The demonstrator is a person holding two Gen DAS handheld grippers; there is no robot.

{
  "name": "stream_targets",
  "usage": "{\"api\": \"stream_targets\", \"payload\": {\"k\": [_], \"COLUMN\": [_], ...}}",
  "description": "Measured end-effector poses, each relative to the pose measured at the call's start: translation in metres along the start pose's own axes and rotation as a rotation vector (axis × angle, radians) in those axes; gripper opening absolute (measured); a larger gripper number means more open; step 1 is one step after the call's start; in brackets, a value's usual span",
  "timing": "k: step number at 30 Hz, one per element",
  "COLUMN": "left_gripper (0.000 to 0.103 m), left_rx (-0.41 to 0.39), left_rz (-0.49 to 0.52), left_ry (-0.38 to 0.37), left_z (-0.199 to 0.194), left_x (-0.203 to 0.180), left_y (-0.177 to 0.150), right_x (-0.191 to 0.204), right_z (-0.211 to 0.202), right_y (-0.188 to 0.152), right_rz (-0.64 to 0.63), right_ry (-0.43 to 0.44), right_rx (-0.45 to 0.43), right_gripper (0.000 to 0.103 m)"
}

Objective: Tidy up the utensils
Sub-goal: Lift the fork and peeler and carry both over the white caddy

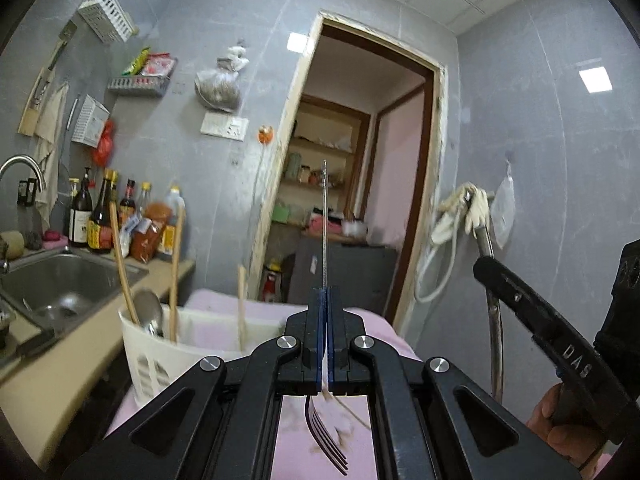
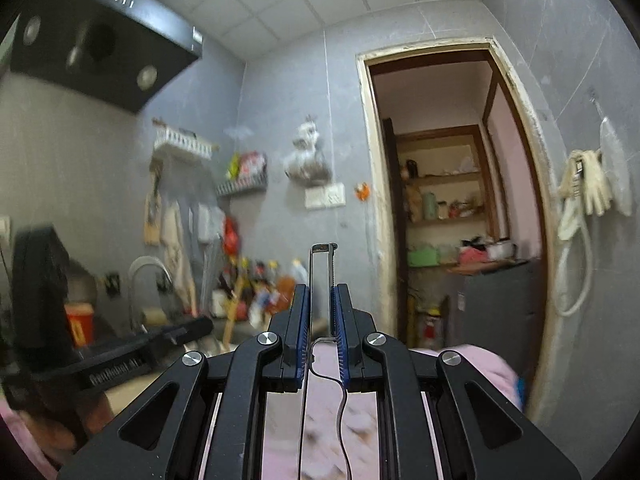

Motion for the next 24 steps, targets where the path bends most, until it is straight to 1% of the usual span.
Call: {"api": "stream_targets", "payload": {"k": [5,8,12,15,19,22,24], "left_gripper": [0.000,0.000,0.000,0.000,0.000,0.000,0.000], "left_rx": [-0.015,-0.058,-0.114,-0.137,-0.137,-0.133,-0.130], "left_rz": [-0.072,-0.089,-0.131,-0.133,-0.156,-0.159,-0.138], "left_ry": [0.032,0.064,0.123,0.187,0.238,0.266,0.293], "left_z": [0.022,0.031,0.043,0.049,0.057,0.059,0.062], "left_x": [0.039,0.064,0.104,0.129,0.156,0.165,0.168], "left_y": [0.024,0.042,0.061,0.064,0.058,0.049,0.044], "right_x": [0.016,0.021,0.026,0.029,0.026,0.019,0.014], "right_z": [0.049,0.079,0.110,0.125,0.140,0.150,0.156], "right_y": [0.021,0.032,0.036,0.031,0.014,0.000,-0.011], "right_rz": [0.058,0.120,0.179,0.169,0.161,0.187,0.207], "right_ry": [0.075,0.125,0.162,0.168,0.157,0.154,0.154], "right_rx": [-0.037,-0.060,-0.114,-0.139,-0.135,-0.119,-0.103], "right_gripper": [0.010,0.010,0.010,0.010,0.010,0.010,0.010]}}
Point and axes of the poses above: each gripper's, at about its wrist camera, not at the fingertips, and z roughly the way its jaws point, x to its left, y to its top, the point moved 9 cm from there along z, roughly the way its jaws point, and after that the axes turned 3 degrees about y, right-handed, at the moved point
